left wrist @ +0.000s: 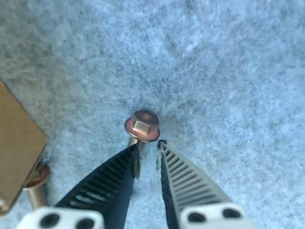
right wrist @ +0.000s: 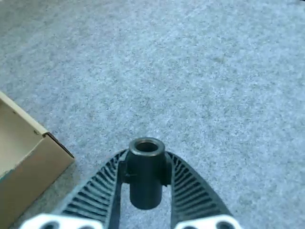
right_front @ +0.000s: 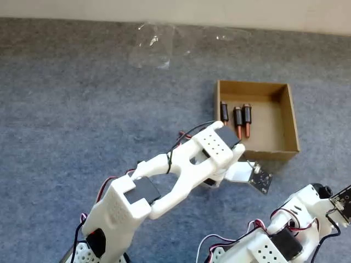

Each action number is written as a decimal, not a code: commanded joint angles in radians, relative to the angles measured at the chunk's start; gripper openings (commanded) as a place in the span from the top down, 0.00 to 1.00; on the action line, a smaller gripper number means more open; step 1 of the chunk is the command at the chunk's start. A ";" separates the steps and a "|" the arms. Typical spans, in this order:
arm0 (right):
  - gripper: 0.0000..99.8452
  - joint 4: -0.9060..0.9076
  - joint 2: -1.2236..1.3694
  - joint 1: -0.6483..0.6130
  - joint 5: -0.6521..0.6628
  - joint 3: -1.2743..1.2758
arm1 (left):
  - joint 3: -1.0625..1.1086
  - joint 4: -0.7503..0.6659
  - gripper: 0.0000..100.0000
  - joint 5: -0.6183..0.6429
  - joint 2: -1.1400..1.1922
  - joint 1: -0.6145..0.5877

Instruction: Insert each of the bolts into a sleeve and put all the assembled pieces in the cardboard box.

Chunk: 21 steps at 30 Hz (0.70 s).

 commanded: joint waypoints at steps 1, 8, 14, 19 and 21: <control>0.99 -0.035 -0.007 0.010 -0.003 -0.015 | -0.036 -0.003 0.92 0.006 -0.050 -0.019; 0.99 -0.035 -0.007 0.010 -0.003 -0.015 | -0.030 -0.009 0.92 0.006 -0.048 -0.019; 0.99 -0.035 -0.007 0.010 -0.003 -0.015 | -0.030 -0.009 0.92 0.006 -0.048 -0.021; 0.99 -0.035 -0.007 0.010 -0.003 -0.018 | -0.028 -0.003 0.92 0.006 -0.048 -0.019; 0.99 -0.035 -0.007 0.010 -0.003 -0.019 | -0.028 -0.003 0.92 0.006 -0.048 -0.019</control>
